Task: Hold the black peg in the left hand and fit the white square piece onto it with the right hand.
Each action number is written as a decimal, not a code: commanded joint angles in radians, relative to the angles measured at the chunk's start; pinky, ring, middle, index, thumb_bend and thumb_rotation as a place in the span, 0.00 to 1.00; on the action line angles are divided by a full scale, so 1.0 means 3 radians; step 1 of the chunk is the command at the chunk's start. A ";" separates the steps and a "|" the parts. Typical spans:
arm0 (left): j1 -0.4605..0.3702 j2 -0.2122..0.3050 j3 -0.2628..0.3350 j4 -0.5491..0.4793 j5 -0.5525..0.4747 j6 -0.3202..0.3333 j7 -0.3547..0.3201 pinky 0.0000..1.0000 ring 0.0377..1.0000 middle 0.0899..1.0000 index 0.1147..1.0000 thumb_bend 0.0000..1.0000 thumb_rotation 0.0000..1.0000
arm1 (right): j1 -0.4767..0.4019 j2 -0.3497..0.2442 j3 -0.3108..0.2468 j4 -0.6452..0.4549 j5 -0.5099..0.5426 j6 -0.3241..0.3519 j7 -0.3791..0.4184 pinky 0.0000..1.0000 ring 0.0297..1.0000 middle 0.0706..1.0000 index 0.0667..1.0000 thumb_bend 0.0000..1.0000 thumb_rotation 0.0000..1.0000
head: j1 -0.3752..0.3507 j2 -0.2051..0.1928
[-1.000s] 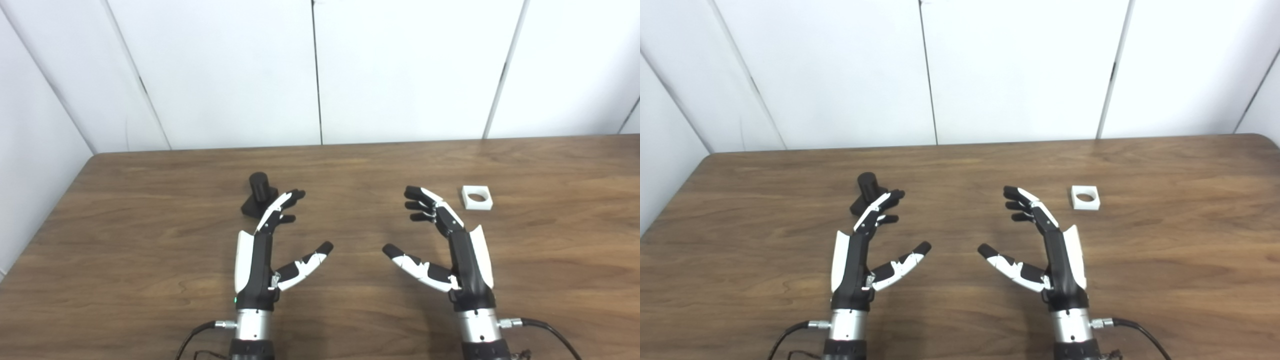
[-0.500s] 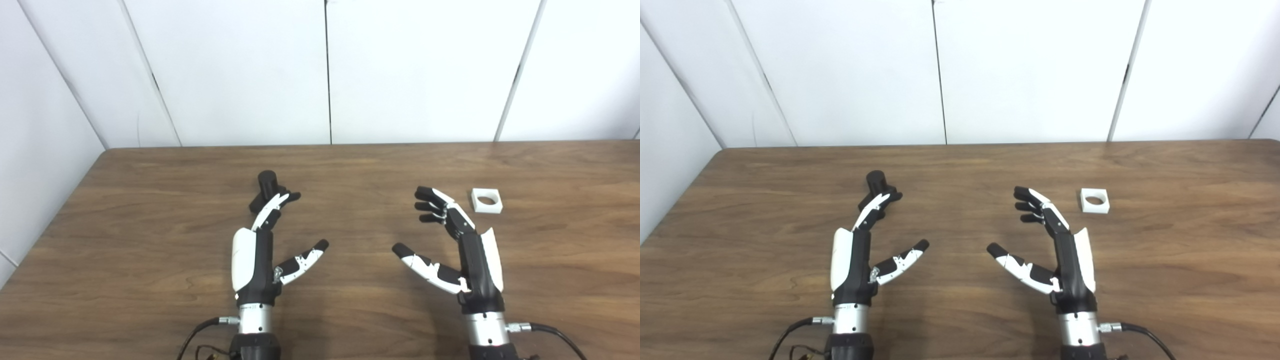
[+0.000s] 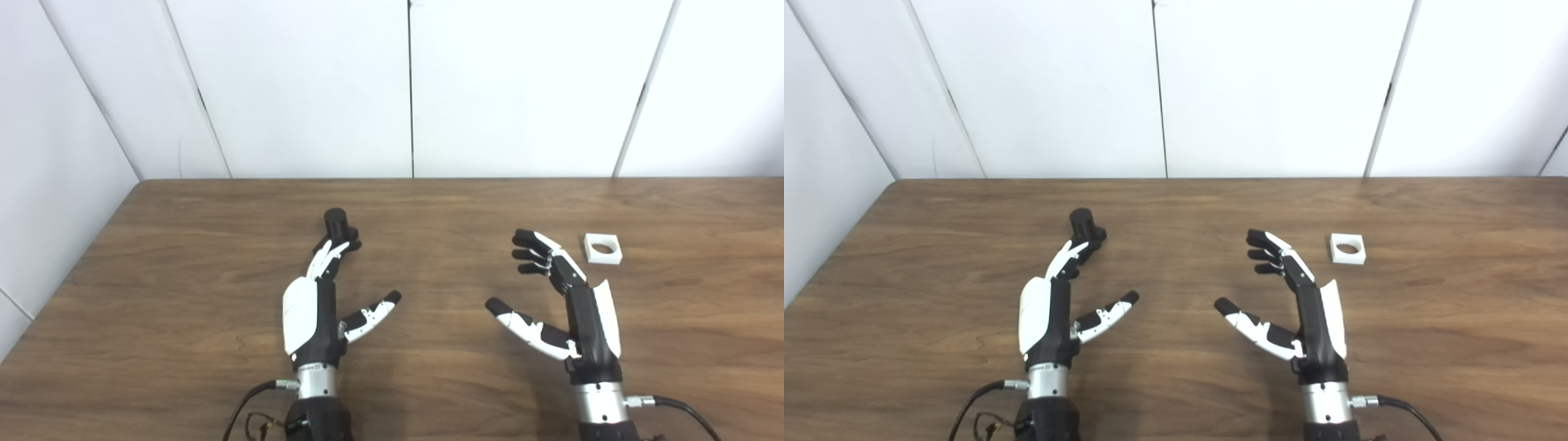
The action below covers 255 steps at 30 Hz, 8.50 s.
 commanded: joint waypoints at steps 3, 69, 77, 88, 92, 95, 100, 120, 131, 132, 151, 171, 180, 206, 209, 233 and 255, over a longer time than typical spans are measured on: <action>-0.0209 0.0430 0.0130 0.0339 0.0221 0.0086 0.0180 0.80 0.93 0.92 0.74 0.74 0.30 | 0.0214 -0.0100 -0.0049 0.0400 0.0033 -0.0022 -0.0007 0.65 0.72 0.76 0.77 0.66 0.28 | 0.0004 -0.0002; -0.0847 0.0809 -0.0114 0.0985 -0.0110 0.0701 -0.0362 0.91 0.98 0.96 0.72 0.79 0.42 | 0.0215 -0.0089 -0.0077 0.0362 0.0063 -0.0022 -0.0014 0.65 0.73 0.77 0.77 0.66 0.28 | 0.0019 0.0057; -0.0814 0.0827 -0.0089 0.0928 -0.0137 0.0647 -0.0340 0.90 0.97 0.96 0.72 0.78 0.42 | 0.0232 -0.0093 -0.0087 0.0333 0.0059 0.0007 -0.0015 0.65 0.73 0.77 0.77 0.65 0.29 | 0.0031 0.0073; -0.0627 0.0902 -0.0128 -0.0040 0.0025 0.1024 -0.0793 0.96 0.99 0.98 0.73 0.77 0.47 | 0.0244 -0.0162 -0.0108 0.0334 0.0073 -0.0049 -0.0004 0.64 0.73 0.77 0.77 0.64 0.28 | 0.0113 0.0036; -0.0619 0.0923 -0.0140 -0.0303 0.0078 0.1218 -0.0987 0.97 0.99 0.98 0.73 0.78 0.47 | 0.0233 -0.0179 -0.0118 0.0340 0.0092 -0.0078 -0.0003 0.63 0.72 0.77 0.76 0.64 0.26 | 0.0189 0.0014; -0.0626 0.0947 -0.0146 -0.0460 0.0132 0.1308 -0.1093 0.94 0.99 0.98 0.73 0.78 0.46 | 0.0214 -0.0192 -0.0120 0.0374 0.0093 -0.0095 -0.0003 0.63 0.72 0.77 0.77 0.64 0.25 | 0.0258 -0.0010; -0.0639 0.0935 -0.0094 -0.0536 0.0184 0.1352 -0.1170 0.93 0.98 0.97 0.73 0.78 0.45 | 0.0207 -0.0186 -0.0119 0.0389 0.0114 -0.0053 0.0017 0.64 0.73 0.77 0.77 0.64 0.27 | 0.0244 -0.0016; -0.0864 0.0932 0.0020 -0.0073 0.0316 0.1351 -0.1138 0.88 0.97 0.97 0.74 0.80 0.46 | 0.0234 -0.0197 -0.0106 0.0379 0.0099 -0.0063 0.0032 0.63 0.72 0.77 0.77 0.65 0.27 | 0.0225 0.0017; -0.0966 0.0962 -0.0048 0.0247 0.0266 0.1271 -0.0995 0.85 0.96 0.96 0.74 0.81 0.48 | 0.0242 -0.0186 -0.0109 0.0348 0.0072 -0.0033 0.0019 0.63 0.72 0.77 0.77 0.65 0.28 | 0.0212 0.0032; -0.0969 0.0960 -0.0051 0.0258 0.0264 0.1277 -0.0993 0.85 0.97 0.96 0.74 0.81 0.48 | 0.0243 -0.0182 -0.0108 0.0346 0.0078 -0.0027 0.0022 0.63 0.72 0.77 0.76 0.65 0.28 | 0.0212 0.0032; -0.1026 0.0887 -0.0140 0.0258 0.0235 0.1337 -0.1014 0.85 0.97 0.96 0.72 0.82 0.51 | 0.0240 -0.0137 -0.0078 0.0344 0.0017 -0.0023 -0.0022 0.65 0.73 0.77 0.77 0.65 0.25 | 0.0195 0.0087; -0.1095 0.0761 -0.0142 0.0788 0.0124 0.1264 -0.0725 0.88 0.97 0.96 0.72 0.82 0.47 | 0.0267 -0.0163 -0.0114 0.0273 0.0017 -0.0030 -0.0039 0.63 0.72 0.77 0.77 0.65 0.25 | 0.0181 0.0121; -0.1111 0.0760 -0.0167 0.0902 0.0051 0.1226 -0.0633 0.89 0.98 0.97 0.73 0.83 0.48 | 0.0278 -0.0191 -0.0127 0.0250 0.0031 -0.0037 -0.0022 0.63 0.72 0.77 0.76 0.64 0.24 | 0.0189 0.0133; -0.1112 0.0742 -0.0195 0.1019 -0.0041 0.1156 -0.0555 0.88 0.96 0.94 0.58 0.78 0.42 | 0.0306 -0.0201 -0.0135 0.0156 0.0029 0.0007 -0.0015 0.61 0.70 0.77 0.76 0.63 0.26 | 0.0149 0.0174; -0.1110 0.0741 -0.0195 0.1033 -0.0061 0.1147 -0.0564 0.89 0.97 0.93 0.57 0.78 0.41 | 0.0302 -0.0207 -0.0140 0.0153 0.0021 0.0000 -0.0019 0.61 0.70 0.77 0.77 0.63 0.27 | 0.0142 0.0183; -0.1130 0.0728 -0.0238 0.1061 -0.0100 0.1147 -0.0564 0.89 0.95 0.89 0.49 0.77 0.29 | 0.0270 -0.0213 -0.0175 0.0174 0.0069 -0.0074 -0.0018 0.61 0.71 0.78 0.77 0.62 0.27 | 0.0144 0.0194; -0.1093 0.0752 -0.0290 0.1055 -0.0409 0.0896 -0.0705 0.92 0.95 0.87 0.42 0.52 0.07 | 0.0259 -0.0233 -0.0186 0.0143 0.0101 -0.0044 0.0006 0.62 0.70 0.78 0.76 0.61 0.27 | 0.0093 0.0200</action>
